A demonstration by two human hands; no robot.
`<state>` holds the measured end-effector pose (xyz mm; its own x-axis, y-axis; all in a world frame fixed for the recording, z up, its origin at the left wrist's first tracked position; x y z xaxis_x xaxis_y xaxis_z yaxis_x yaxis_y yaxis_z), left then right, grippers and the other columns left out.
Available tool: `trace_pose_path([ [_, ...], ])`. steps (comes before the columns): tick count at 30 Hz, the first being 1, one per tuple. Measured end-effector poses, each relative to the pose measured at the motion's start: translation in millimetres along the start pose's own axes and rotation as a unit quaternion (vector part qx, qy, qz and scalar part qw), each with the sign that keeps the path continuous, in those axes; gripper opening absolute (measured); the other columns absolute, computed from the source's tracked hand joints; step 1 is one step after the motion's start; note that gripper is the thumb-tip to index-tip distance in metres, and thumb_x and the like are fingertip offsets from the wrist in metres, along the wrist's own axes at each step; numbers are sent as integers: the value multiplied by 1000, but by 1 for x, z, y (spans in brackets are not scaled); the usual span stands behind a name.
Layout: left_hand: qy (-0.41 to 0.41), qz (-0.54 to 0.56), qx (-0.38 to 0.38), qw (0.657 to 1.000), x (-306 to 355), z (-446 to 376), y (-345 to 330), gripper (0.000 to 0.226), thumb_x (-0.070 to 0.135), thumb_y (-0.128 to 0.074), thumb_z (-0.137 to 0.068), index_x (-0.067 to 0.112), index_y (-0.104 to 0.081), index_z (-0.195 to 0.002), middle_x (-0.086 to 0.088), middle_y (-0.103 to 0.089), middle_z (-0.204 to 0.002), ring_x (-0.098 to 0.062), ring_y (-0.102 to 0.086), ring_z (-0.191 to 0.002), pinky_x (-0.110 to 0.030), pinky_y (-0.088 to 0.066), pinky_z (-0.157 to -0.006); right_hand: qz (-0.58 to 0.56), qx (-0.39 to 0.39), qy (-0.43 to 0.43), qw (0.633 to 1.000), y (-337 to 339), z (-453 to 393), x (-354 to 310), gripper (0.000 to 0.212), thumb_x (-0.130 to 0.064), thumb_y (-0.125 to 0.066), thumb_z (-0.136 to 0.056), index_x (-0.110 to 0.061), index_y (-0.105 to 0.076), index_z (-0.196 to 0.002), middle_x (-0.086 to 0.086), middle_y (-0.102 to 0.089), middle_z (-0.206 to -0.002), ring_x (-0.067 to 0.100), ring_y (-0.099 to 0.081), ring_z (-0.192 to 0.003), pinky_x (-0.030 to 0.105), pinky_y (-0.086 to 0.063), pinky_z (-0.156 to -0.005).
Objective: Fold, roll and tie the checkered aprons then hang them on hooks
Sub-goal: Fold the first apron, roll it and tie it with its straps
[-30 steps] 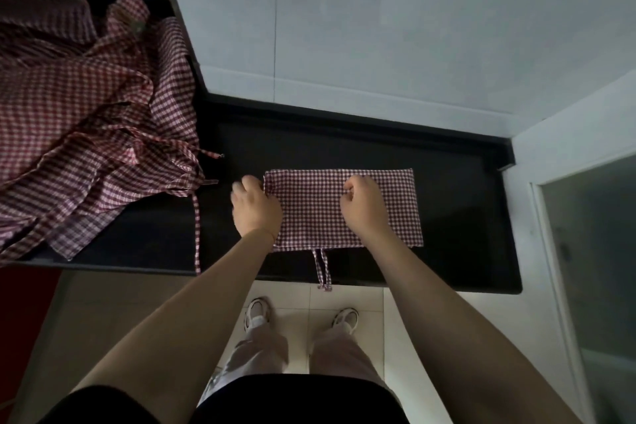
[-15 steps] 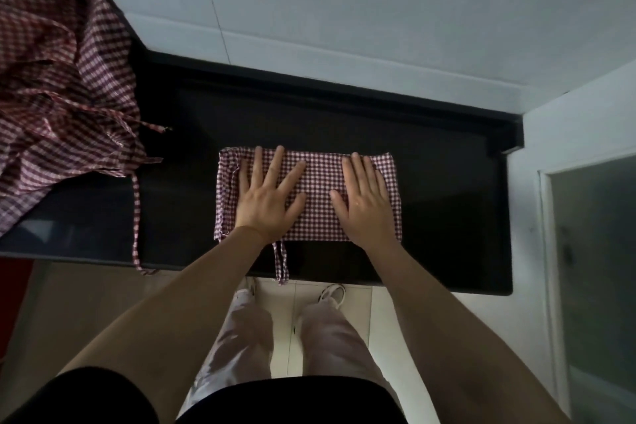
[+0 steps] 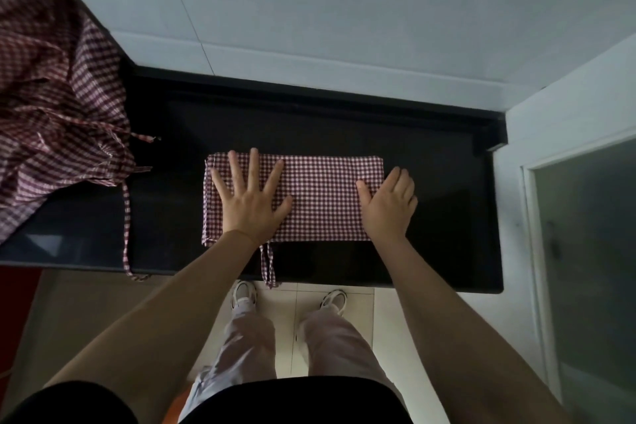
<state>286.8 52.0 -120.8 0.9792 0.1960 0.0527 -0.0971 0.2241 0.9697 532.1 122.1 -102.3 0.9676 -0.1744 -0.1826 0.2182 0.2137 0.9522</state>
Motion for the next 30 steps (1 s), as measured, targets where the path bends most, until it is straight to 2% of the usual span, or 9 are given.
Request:
trace_pose_path([
  [3,-97,-2,-14,995,21,12,3,82,80,-9,-87,40,17,-153,-6,19,-164,-37,22,-147,-66,5,-116,-67,23,-41,997,15,4,-5,66,-53,-60,-91,-8,-44,-137,13,-49,-135,27,-49,-122,41,-46,-98],
  [5,-118,7,-50,992,26,14,0,91,88,-12,-80,42,23,-150,-5,25,-162,-35,25,-146,-63,7,-117,-184,-39,-116,975,16,1,-4,60,-46,-68,-88,-10,-48,-130,9,-53,-127,26,-56,-113,39,-51,-91],
  [8,-112,0,-91,990,26,7,0,106,97,-17,-68,44,30,-146,-5,30,-160,-38,25,-146,-63,10,-116,-323,-180,-224,902,17,3,1,58,-35,-75,-85,-11,-48,-131,8,-57,-127,27,-59,-113,36,-46,-81],
  [12,-167,-30,-132,977,20,-7,12,115,99,-33,-62,47,24,-148,-1,22,-163,-38,14,-149,-64,-2,-115,-355,-280,-222,864,28,8,1,53,-27,-76,-84,-13,-54,-131,6,-59,-128,26,-58,-114,39,-40,-84],
  [15,-183,-21,-149,971,16,-13,19,118,93,-49,-63,47,16,-151,5,16,-164,-36,10,-150,-65,-8,-115,-383,-247,-181,872,43,10,-2,40,-24,-72,-87,-16,-58,-124,1,-62,-121,12,-56,-88,33,-41,-78],
  [21,-167,-24,-143,975,43,-13,18,123,90,-56,-62,42,13,-153,0,14,-164,-38,9,-150,-67,-6,-114,-338,-217,-59,914,75,19,-46,13,-28,-67,-91,-24,-58,-98,-11,-57,-88,3,-54,-76,22,-36,-58],
  [25,-192,27,-132,972,52,-12,26,119,81,-62,-67,35,3,-156,0,8,-165,-32,9,-151,-62,-5,-119,-284,-217,17,934,70,39,-90,37,-28,-66,-89,-19,-56,-124,-4,-62,-107,8,-59,-85,21,-40,-59],
  [28,-162,59,-38,984,29,-1,38,93,71,-58,-80,34,-16,-154,-7,-7,-164,-32,-4,-151,-59,-8,-120,-231,-167,15,958,68,43,-95,42,-30,-66,-90,-16,-52,-127,1,-61,-113,13,-58,-88,21,-39,-58],
  [30,-58,73,62,994,1,10,44,69,57,-57,-87,27,-38,-145,-14,-32,-152,-36,-30,-140,-57,-25,-112,-201,-135,6,970,70,43,-92,37,-29,-66,-91,-14,-52,-122,3,-61,-111,15,-59,-85,23,-41,-57],
])
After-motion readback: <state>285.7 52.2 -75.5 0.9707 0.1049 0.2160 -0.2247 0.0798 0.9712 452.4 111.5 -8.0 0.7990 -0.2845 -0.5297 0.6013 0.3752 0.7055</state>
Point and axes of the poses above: each hand's wrist, its own z-axis away from the middle knuckle, its own y-axis out of the back of the hand, x = y × z, the point moved 5 cm from there along -z, towards the middle knuckle
